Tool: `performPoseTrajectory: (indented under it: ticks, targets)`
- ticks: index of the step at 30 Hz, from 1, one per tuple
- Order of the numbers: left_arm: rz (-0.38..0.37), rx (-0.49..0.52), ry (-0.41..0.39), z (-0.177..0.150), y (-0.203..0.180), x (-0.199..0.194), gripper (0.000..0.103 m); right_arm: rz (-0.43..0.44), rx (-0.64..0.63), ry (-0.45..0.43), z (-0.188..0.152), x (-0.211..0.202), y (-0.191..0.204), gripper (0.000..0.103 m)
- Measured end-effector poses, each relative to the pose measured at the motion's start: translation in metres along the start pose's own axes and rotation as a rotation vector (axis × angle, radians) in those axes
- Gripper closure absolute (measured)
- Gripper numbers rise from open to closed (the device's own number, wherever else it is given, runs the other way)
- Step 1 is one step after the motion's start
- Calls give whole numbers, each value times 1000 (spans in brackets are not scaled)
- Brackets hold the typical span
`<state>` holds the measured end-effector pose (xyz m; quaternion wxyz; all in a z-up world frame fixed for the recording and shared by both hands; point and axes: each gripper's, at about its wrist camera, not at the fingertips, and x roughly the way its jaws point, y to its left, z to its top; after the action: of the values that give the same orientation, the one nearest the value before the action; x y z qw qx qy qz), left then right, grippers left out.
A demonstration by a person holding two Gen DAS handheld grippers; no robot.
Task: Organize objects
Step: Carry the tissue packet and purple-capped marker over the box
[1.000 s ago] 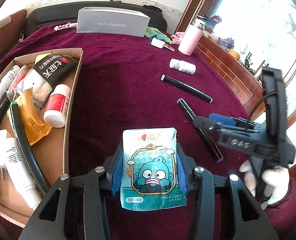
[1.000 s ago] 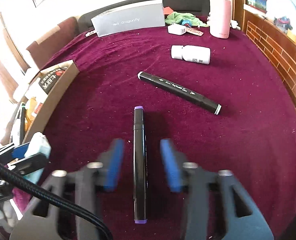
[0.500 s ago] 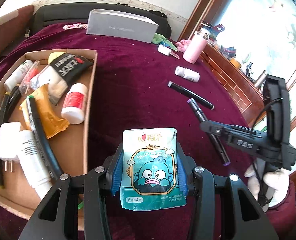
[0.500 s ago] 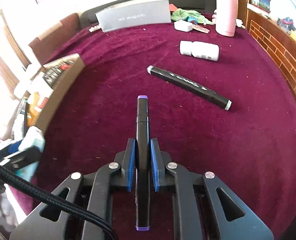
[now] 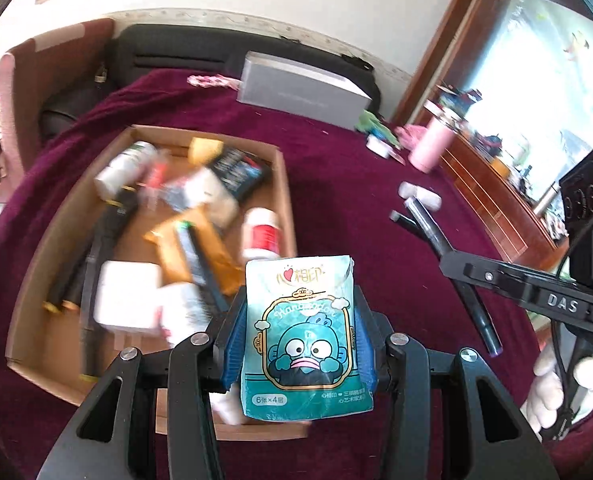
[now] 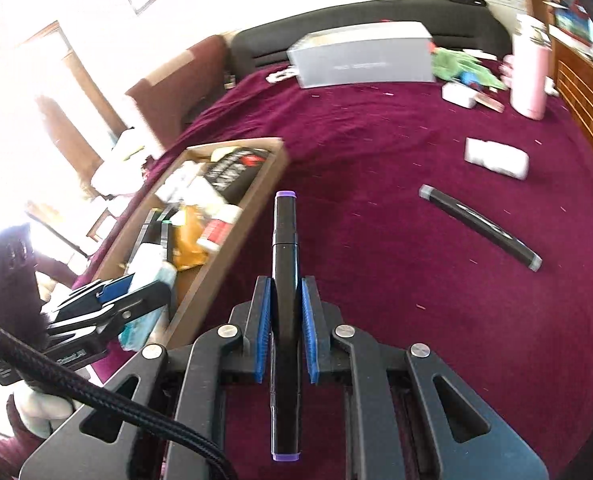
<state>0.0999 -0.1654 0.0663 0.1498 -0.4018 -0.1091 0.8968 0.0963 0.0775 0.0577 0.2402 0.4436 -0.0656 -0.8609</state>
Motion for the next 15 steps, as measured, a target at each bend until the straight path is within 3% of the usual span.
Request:
performPoseTrajectory:
  ticks: [15]
  targets:
    - [182,-40,-19,10,88,-12,63,92,-131,115,27,79,99,90]
